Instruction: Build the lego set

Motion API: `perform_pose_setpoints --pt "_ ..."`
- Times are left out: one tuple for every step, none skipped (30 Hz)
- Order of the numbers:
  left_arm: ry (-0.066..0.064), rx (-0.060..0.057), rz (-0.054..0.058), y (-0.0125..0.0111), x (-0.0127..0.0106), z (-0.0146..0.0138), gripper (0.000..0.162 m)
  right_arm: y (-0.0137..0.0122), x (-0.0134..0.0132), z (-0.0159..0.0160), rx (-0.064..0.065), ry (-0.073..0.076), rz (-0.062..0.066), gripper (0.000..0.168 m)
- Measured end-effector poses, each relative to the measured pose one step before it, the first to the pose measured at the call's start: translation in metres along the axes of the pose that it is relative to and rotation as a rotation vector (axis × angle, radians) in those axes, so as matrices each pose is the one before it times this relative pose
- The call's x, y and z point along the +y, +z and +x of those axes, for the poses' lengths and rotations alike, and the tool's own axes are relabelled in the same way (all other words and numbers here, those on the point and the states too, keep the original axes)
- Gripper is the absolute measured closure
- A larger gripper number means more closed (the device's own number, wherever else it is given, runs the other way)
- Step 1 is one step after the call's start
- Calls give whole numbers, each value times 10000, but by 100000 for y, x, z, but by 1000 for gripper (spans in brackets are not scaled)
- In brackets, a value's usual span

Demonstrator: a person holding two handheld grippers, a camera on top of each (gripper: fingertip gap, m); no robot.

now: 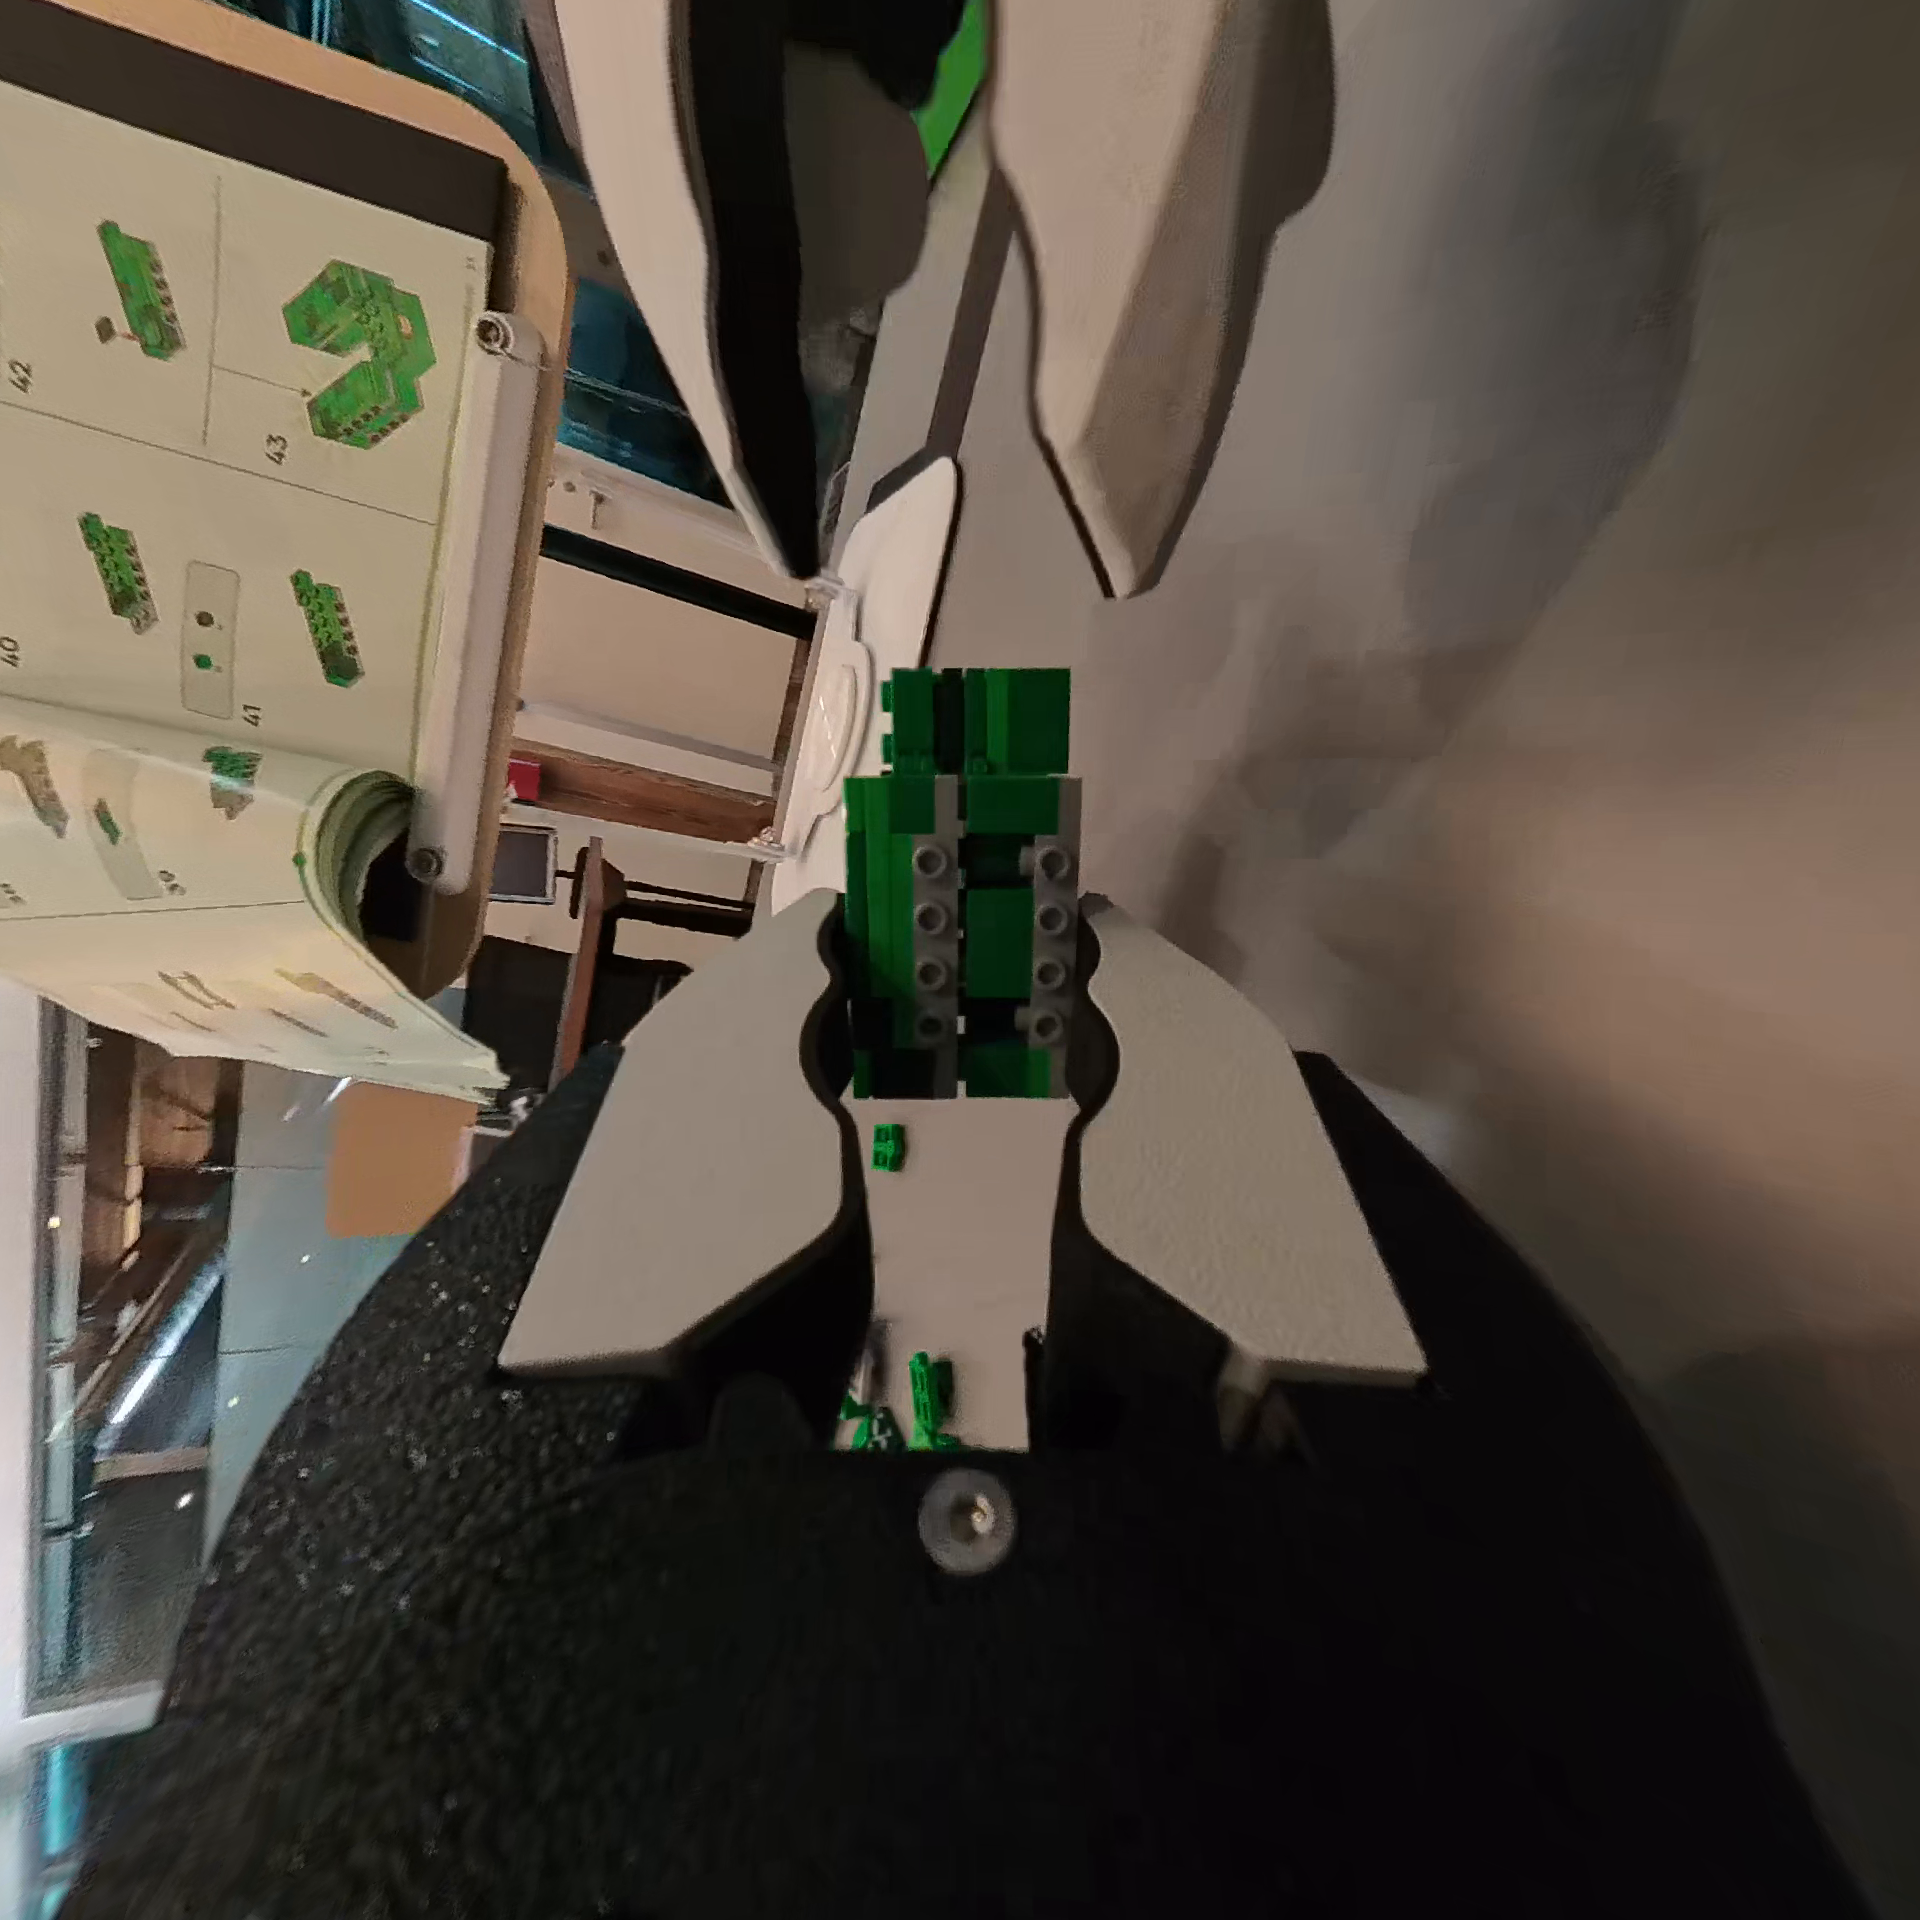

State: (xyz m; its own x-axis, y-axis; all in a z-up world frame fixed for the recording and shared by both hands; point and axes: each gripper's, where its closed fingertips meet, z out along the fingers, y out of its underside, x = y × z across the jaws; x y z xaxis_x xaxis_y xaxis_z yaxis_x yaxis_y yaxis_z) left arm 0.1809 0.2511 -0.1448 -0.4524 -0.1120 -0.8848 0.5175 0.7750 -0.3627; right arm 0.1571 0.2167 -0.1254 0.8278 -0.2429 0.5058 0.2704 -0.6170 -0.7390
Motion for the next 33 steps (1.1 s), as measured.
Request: perform_pose_setpoints --pt "-84 134 56 -40 -78 104 124 -44 -210 -196 518 -1001 -19 111" --pt "-68 90 38 -24 -77 80 125 58 -233 -143 484 -868 -49 112" --pt "-15 98 38 -30 -74 111 124 119 -194 -267 265 -659 -52 112" --pt "7 84 51 -37 -111 116 124 177 -185 -273 116 -394 -37 111" --pt "-1 47 36 -33 -95 70 124 148 -212 -23 206 -297 40 111" --pt "15 86 45 -27 -107 110 125 132 -116 -190 22 -305 11 113" --pt "19 84 66 -48 -124 126 125 157 175 -170 -4 -323 -178 115" --pt "-4 34 38 -37 -90 56 125 149 238 -109 51 -362 -206 116" --pt "15 47 28 -24 -60 66 125 88 141 -145 47 -333 -111 120" --pt "11 33 30 -29 -71 33 125 50 72 -101 70 -274 -61 123" --pt "9 39 33 -24 -70 52 125 49 40 -109 39 -215 -51 126" --pt "1 39 26 -8 -71 54 124 46 16 -58 32 -142 -32 128" --pt "16 35 41 -8 -97 56 125 49 56 -1 33 -106 -60 129" --pt "27 33 58 -28 -134 67 124 52 105 -3 22 -104 -92 131" --pt "16 26 53 -38 -137 49 125 28 95 -27 8 -107 -71 132" --pt "0 -7 4 -30 -64 -17 124 -17 -22 -106 -50 -88 11 135" --pt "13 11 5 -27 -21 -11 124 -36 -43 -56 -12 -60 27 136" --pt "-7 12 15 -33 -21 3 124 -14 -25 -10 -20 -22 14 137" --pt "-14 29 3 -5 3 47 125 -9 -12 -63 -90 25 -4 137" --pt "-9 17 1 -6 6 28 125 -2 6 -42 -71 44 -3 137" --pt "1 51 -15 -1 14 52 125 10 9 -76 -97 50 -13 137" --pt "4 42 -16 9 27 64 125 19 7 -82 -90 28 -15 137" --pt "5 48 -18 14 51 83 125 27 25 -107 -94 -11 -22 138" --pt "-4 77 -21 25 40 127 125 29 35 -150 -132 -1 -39 138" --pt "-13 68 -4 25 19 126 125 11 15 -125 -117 -28 -37 138" --pt "-26 57 10 7 2 108 125 -16 10 -102 -109 2 -24 138" --pt "-43 43 14 -2 -5 50 125 -17 -14 -30 -83 53 -9 138" --pt "-41 38 23 -10 -30 31 125 -33 -11 -24 -66 35 2 138" --pt "-41 37 20 -2 -29 38 125 -33 -10 -29 -83 42 -11 138" --pt "-41 28 18 -4 -26 27 125 -32 -1 -19 -72 54 -9 138" --pt "-39 7 20 -8 -35 4 124 -25 -9 22 -21 26 11 138" --pt "-43 32 18 -7 -32 25 124 -22 -12 -29 -41 28 19 138" --pt "-64 65 2 -2 -10 49 124 -12 -13 -31 -54 86 27 138"
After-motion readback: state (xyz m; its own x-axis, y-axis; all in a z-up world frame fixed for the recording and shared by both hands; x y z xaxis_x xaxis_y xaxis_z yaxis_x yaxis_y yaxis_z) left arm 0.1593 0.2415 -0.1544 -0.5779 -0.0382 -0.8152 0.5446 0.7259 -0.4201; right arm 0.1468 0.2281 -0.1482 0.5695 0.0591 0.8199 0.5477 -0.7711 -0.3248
